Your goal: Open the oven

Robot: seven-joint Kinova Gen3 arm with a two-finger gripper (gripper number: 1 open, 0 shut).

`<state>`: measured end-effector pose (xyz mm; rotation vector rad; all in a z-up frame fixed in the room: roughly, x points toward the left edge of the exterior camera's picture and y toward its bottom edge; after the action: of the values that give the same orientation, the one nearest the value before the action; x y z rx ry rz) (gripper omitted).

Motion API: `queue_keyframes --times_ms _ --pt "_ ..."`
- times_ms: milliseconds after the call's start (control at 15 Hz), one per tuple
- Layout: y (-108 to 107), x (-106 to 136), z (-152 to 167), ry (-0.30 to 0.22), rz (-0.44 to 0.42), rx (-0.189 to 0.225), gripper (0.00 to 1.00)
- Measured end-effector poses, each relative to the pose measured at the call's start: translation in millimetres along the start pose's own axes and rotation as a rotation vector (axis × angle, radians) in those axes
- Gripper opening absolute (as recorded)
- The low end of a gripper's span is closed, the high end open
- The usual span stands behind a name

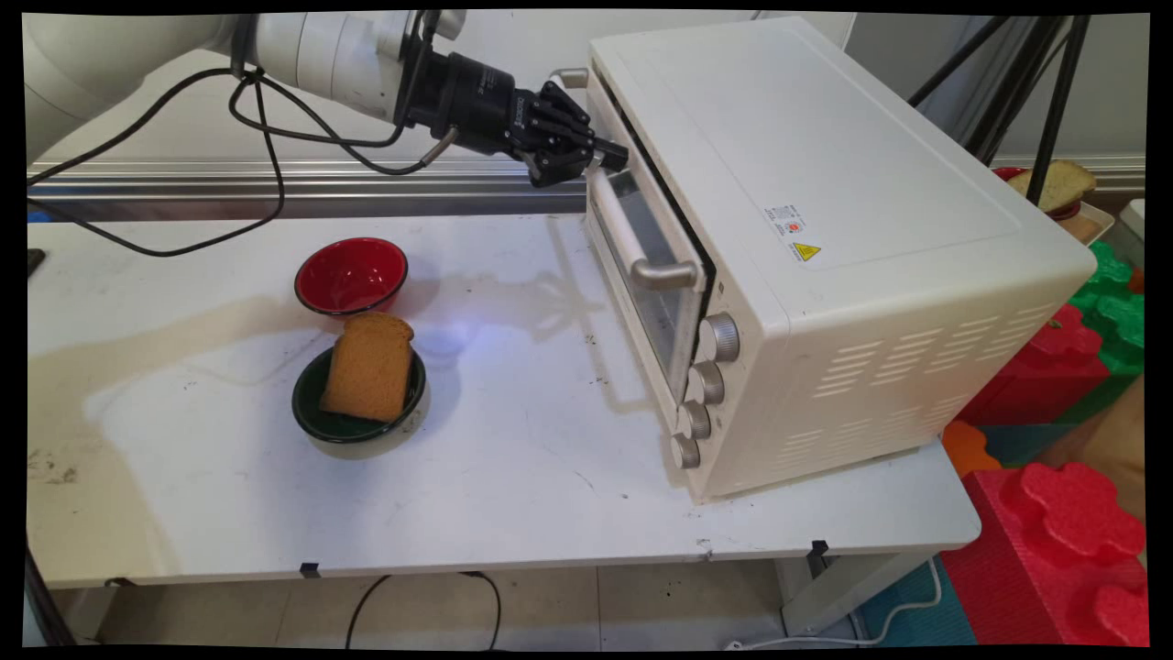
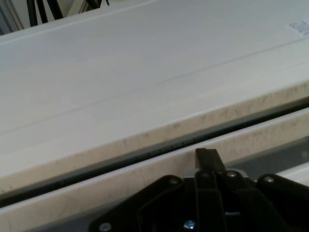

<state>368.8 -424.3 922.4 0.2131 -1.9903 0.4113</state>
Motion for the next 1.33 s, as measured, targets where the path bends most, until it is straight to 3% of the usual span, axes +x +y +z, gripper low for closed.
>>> queue_keyframes --times_ms 733,1333 --pt "4 -22 -15 -0.047 0.038 -0.018 0.0" --pt "8 -56 -40 -0.099 0.039 -0.037 0.0"
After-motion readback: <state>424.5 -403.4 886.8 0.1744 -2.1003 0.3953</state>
